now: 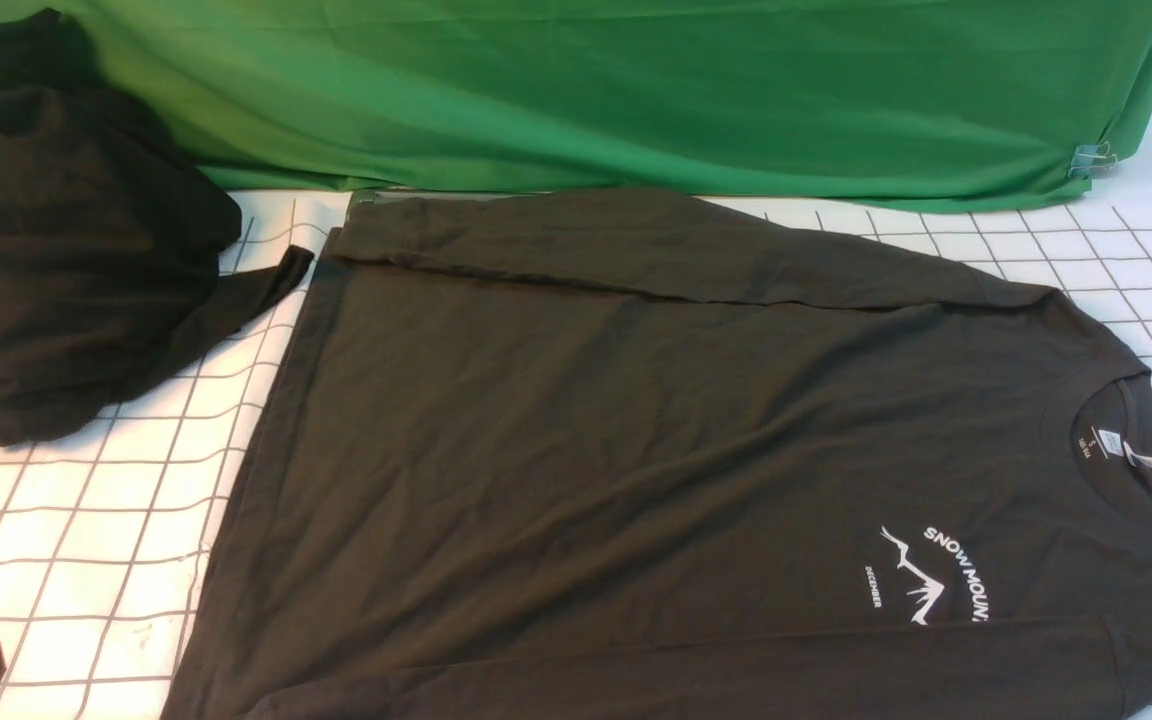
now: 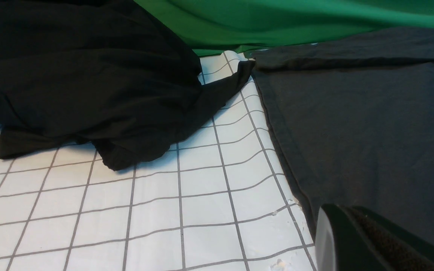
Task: Fold a long-sleeved shirt over a white checkered tablecloth.
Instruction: 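Grasp the left edge of the dark T-shirt lying flat on the table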
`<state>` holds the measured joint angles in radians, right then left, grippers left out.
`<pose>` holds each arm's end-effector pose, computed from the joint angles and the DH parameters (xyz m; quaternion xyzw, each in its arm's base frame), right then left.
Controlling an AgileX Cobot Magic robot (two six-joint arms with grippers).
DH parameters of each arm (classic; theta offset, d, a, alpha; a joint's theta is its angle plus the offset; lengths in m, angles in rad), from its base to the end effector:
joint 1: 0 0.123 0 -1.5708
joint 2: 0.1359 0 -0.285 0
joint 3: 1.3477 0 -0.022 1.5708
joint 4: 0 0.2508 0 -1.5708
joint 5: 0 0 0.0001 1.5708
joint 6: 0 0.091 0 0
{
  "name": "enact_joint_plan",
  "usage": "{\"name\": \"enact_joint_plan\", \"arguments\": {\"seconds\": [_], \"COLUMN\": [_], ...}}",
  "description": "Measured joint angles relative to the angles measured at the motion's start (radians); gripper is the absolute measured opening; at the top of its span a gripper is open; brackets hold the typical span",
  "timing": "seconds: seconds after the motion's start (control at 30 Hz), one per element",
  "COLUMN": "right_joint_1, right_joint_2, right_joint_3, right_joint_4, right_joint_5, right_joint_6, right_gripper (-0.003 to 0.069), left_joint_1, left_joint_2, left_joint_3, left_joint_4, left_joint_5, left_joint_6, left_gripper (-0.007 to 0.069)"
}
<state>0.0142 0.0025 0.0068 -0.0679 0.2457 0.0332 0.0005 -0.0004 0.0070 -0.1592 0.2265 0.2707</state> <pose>0.0558 -0.0007 0.1885 -0.0126 0.7636 -0.0123 0.6455 0.0558 -0.0032 0.1905 0.0551 0.7538 0.0245 0.6543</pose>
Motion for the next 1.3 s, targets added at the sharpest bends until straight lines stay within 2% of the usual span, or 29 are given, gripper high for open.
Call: {"name": "enact_joint_plan", "arguments": {"seconds": [0.17,0.3,0.37,0.4,0.47,0.53,0.7,0.83,0.9,0.93,0.97,1.0,1.03,1.13,1.17,1.23,1.3], "right_joint_1": [0.000,0.000,0.000,0.000,0.000,0.000,0.000,0.000,0.000,0.000,0.000,0.000,0.000,0.000,0.000,0.000,0.000], "right_joint_2": [0.000,0.000,0.000,0.000,0.000,0.000,0.000,0.000,0.000,0.000,0.000,0.000,0.000,0.000,0.000,0.000,0.000], "right_joint_3": [0.000,0.000,0.000,0.000,0.000,0.000,0.000,0.000,0.000,0.000,0.000,0.000,0.000,0.000,0.000,0.000,0.000], "right_joint_4": [0.000,0.000,0.000,0.000,0.000,0.000,0.000,0.000,0.012,0.017,0.081,0.090,0.160,0.200,0.203,0.214,0.216], "right_joint_5": [0.000,0.000,0.000,0.000,0.000,0.000,-0.001,-0.001,-0.014,-0.014,-0.064,-0.071,-0.144,-0.258,-0.277,-0.361,-0.409], "right_joint_6": [0.000,0.000,0.000,0.000,0.000,0.000,0.000,-0.001,0.007,0.011,0.076,0.096,0.181,0.320,0.343,0.454,0.490], "right_gripper": [0.0242,0.0242,0.0242,0.0242,0.0242,0.0242,0.0242,0.0242,0.0242,0.0242,0.0242,0.0242,0.0242,0.0242,0.0242,0.0242,0.0242], "left_joint_1": [0.000,0.000,0.000,0.000,0.000,0.000,0.000,0.000,0.000,0.000,0.000,0.000,0.000,0.000,0.000,0.000,0.000], "left_joint_2": [0.000,0.000,0.000,0.000,0.000,0.000,0.000,0.000,0.000,0.000,0.001,0.002,0.026,0.161,0.175,0.369,0.514], "left_joint_3": [0.000,0.000,0.000,0.000,0.000,0.000,0.000,0.000,-0.002,-0.008,-0.064,-0.074,-0.177,-0.413,-0.430,-0.627,-0.733], "left_joint_4": [0.024,0.033,-0.100,-0.114,-0.264,-0.330,-0.362,-0.363,-0.326,-0.322,-0.287,-0.275,-0.221,-0.091,-0.074,-0.010,0.000], "left_joint_5": [-0.003,-0.080,-0.190,-0.212,-0.331,-0.408,-0.513,-0.599,-0.744,-0.758,-0.747,-0.740,-0.630,-0.287,-0.259,0.088,0.312], "left_joint_6": [0.024,0.041,-0.019,-0.035,-0.122,-0.176,-0.248,-0.389,-0.571,-0.584,-0.671,-0.676,-0.702,-0.708,-0.705,-0.606,-0.515], "left_gripper": [0.0021,0.0021,0.0021,0.0021,0.0021,0.0021,0.0021,0.0021,0.0021,0.0021,0.0021,0.0021,0.0021,0.0021,0.0021,0.0021,0.0021]}}
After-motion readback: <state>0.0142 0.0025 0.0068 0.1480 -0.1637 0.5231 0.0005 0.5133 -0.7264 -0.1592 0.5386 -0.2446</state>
